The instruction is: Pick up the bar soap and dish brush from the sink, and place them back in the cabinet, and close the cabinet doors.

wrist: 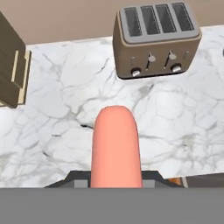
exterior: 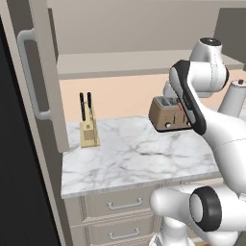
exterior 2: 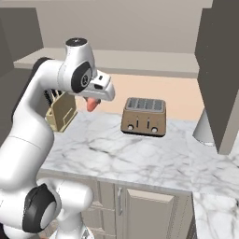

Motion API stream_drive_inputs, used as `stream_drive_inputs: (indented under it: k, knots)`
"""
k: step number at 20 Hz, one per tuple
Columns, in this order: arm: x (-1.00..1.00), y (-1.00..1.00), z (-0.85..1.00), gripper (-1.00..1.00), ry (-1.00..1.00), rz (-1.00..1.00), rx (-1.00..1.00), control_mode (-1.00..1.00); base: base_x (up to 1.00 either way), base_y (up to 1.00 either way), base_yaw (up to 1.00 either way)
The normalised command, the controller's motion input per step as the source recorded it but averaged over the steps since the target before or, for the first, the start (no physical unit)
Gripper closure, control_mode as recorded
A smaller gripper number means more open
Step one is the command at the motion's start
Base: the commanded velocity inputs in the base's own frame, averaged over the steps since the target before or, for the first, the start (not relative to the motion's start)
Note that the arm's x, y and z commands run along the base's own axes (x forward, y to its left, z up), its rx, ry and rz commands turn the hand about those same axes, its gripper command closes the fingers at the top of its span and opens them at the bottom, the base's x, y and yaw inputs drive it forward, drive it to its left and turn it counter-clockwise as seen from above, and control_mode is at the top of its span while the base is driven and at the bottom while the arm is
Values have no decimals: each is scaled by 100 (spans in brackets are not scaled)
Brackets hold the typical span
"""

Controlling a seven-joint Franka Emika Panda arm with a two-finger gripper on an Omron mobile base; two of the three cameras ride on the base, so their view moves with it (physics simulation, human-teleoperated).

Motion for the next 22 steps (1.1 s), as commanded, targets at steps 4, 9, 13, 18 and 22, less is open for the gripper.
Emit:
stream_drive_inputs:
  k: [4, 9, 13, 18, 22]
  knots:
    - [0, -8, 32, 100, -19, 0, 0, -100, 0, 0, 0]
    - [0, 0, 39, 100, -19, 0, 0, -100, 0, 0, 0]
    - [0, 0, 43, 100, -21, 0, 0, -100, 0, 0, 0]
    - [0, 0, 41, 100, -17, 0, 0, -100, 0, 0, 0]
    - [0, 0, 45, 100, -9, 0, 0, -100, 0, 0, 0]
